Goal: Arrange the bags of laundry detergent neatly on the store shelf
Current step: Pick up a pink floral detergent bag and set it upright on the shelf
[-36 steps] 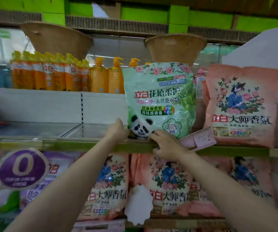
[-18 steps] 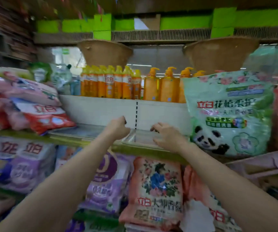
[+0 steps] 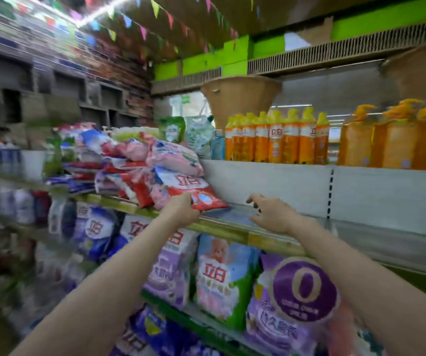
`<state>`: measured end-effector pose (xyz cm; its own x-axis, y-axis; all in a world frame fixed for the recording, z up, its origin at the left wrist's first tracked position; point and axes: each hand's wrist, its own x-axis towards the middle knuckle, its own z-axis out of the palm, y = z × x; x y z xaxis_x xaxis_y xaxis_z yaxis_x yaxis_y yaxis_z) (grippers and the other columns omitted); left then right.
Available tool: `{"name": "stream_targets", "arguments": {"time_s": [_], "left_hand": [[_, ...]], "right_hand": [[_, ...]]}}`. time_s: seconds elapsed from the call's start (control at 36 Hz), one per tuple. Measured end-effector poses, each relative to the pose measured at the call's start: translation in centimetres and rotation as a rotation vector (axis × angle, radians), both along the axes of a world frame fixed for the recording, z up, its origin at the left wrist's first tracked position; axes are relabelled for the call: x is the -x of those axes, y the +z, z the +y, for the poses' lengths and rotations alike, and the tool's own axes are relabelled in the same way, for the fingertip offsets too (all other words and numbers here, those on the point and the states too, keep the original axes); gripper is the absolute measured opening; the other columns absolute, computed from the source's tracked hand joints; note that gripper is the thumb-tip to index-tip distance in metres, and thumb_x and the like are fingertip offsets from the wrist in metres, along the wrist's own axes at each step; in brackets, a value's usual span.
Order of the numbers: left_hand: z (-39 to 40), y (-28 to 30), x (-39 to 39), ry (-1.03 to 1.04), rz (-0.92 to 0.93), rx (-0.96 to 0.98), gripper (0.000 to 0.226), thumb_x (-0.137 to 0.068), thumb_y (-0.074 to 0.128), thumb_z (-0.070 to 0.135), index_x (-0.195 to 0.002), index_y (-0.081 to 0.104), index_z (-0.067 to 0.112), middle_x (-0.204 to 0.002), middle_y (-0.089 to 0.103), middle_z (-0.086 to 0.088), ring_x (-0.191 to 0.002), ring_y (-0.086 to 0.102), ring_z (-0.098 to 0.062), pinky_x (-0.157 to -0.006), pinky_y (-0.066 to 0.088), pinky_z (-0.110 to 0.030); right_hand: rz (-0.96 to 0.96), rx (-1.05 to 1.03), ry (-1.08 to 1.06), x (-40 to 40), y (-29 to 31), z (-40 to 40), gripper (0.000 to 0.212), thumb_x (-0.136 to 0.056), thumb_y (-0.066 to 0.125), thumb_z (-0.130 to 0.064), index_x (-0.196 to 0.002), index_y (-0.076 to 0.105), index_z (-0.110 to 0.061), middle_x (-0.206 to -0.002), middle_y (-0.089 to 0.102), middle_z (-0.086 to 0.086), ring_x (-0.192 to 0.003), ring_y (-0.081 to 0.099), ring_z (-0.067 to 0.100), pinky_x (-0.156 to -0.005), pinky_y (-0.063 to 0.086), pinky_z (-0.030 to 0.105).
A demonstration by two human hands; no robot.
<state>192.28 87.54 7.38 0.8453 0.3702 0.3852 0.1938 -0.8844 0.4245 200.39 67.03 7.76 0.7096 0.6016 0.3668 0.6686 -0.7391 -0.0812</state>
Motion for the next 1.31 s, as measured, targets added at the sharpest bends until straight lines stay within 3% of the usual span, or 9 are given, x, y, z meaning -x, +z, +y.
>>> {"name": "stream_targets", "arguments": {"time_s": [0.17, 0.39, 0.61, 0.83, 1.0, 1.06, 1.11, 1.19, 1.31], "left_hand": [[5.3, -0.3, -0.6, 0.05, -0.02, 0.045, 0.022, -0.086, 0.059, 0.026, -0.1, 0.052, 0.01, -0.112, 0.065, -0.014, -0.103, 0.06, -0.031, -0.084, 0.046, -0.034], [9.8, 0.1, -4.6, 0.11, -0.034, 0.056, 0.033, -0.086, 0.055, 0.033, -0.105, 0.055, 0.005, -0.102, 0.064, -0.009, -0.095, 0.061, -0.03, -0.079, 0.05, -0.033], [14.1, 7.0, -10.0, 0.208, -0.054, -0.114, 0.035, -0.087, 0.055, 0.021, -0.111, 0.054, -0.003, -0.112, 0.059, -0.02, -0.092, 0.054, -0.03, -0.075, 0.044, -0.035], [17.9, 8.8, -14.1, 0.278, -0.041, -0.116, 0.061, -0.095, 0.046, 0.043, -0.134, 0.043, -0.004, -0.146, 0.035, -0.023, -0.134, 0.036, -0.034, -0.106, 0.035, -0.039], [21.1, 10.5, -17.6, 0.274, -0.051, 0.002, 0.062, -0.089, 0.038, 0.062, -0.073, 0.056, 0.005, -0.098, 0.064, -0.019, -0.075, 0.055, -0.024, -0.063, 0.044, -0.029], [21.8, 10.9, -18.7, 0.254, -0.048, 0.035, 0.061, -0.086, 0.039, 0.066, -0.065, 0.05, 0.009, -0.072, 0.053, -0.007, -0.064, 0.048, -0.017, -0.054, 0.038, -0.024], [22.4, 10.9, -19.6, 0.222, -0.013, 0.086, 0.06, -0.083, 0.044, 0.068, -0.074, 0.053, 0.009, -0.08, 0.054, -0.007, -0.074, 0.052, -0.019, -0.061, 0.043, -0.027], [23.3, 10.6, -20.6, 0.185, -0.016, 0.207, 0.081, -0.078, 0.055, 0.066, -0.125, 0.051, -0.001, -0.13, 0.052, -0.018, -0.114, 0.053, -0.03, -0.085, 0.045, -0.033], [24.3, 10.5, -20.9, 0.097, -0.041, 0.433, 0.091, -0.073, 0.067, 0.058, -0.137, 0.037, 0.0, -0.137, 0.045, -0.015, -0.116, 0.05, -0.028, -0.072, 0.047, -0.032]], "right_hand": [[-0.047, 0.005, 0.055, -2.2, 0.0, 5.7, 0.037, -0.09, 0.052, -0.025, -0.123, 0.047, -0.01, -0.129, 0.052, 0.013, -0.116, 0.052, 0.031, -0.092, 0.043, 0.036], [-0.053, 0.028, 0.074, -7.5, 1.3, 11.1, 0.044, -0.093, 0.051, -0.029, -0.132, 0.043, -0.01, -0.135, 0.048, 0.013, -0.122, 0.048, 0.03, -0.096, 0.037, 0.031], [-0.034, -0.04, 0.044, -14.0, 5.4, 15.7, 0.044, -0.093, 0.05, -0.024, -0.134, 0.041, -0.011, -0.138, 0.047, 0.011, -0.122, 0.05, 0.029, -0.1, 0.042, 0.038], [0.07, -0.157, 0.045, -19.9, 6.1, 20.3, 0.045, -0.095, 0.047, -0.039, -0.131, 0.045, -0.011, -0.135, 0.05, 0.011, -0.12, 0.05, 0.027, -0.096, 0.042, 0.036], [0.298, -0.508, 0.055, -22.8, 6.0, 24.3, 0.045, -0.099, 0.034, -0.043, -0.118, 0.059, -0.011, -0.113, 0.062, 0.01, -0.102, 0.055, 0.023, -0.089, 0.043, 0.032], [0.409, -0.581, 0.066, -23.9, 5.8, 25.5, 0.052, -0.096, 0.033, -0.052, -0.115, 0.061, -0.013, -0.104, 0.065, 0.008, -0.1, 0.059, 0.023, -0.093, 0.045, 0.035], [0.475, -0.592, 0.063, -26.0, 5.2, 26.7, 0.068, -0.089, 0.032, -0.065, -0.112, 0.064, -0.009, -0.108, 0.067, 0.015, -0.103, 0.061, 0.03, -0.097, 0.046, 0.042], [0.556, -0.639, 0.023, -28.4, 4.4, 28.2, 0.076, -0.086, 0.034, -0.069, -0.109, 0.065, -0.004, -0.11, 0.066, 0.018, -0.104, 0.061, 0.032, -0.096, 0.047, 0.04], [0.741, -0.841, -0.01, -29.0, 4.3, 29.4, 0.056, -0.082, 0.049, -0.065, -0.072, 0.061, -0.012, -0.056, 0.065, 0.006, -0.081, 0.06, 0.028, -0.072, 0.049, 0.031]]}}
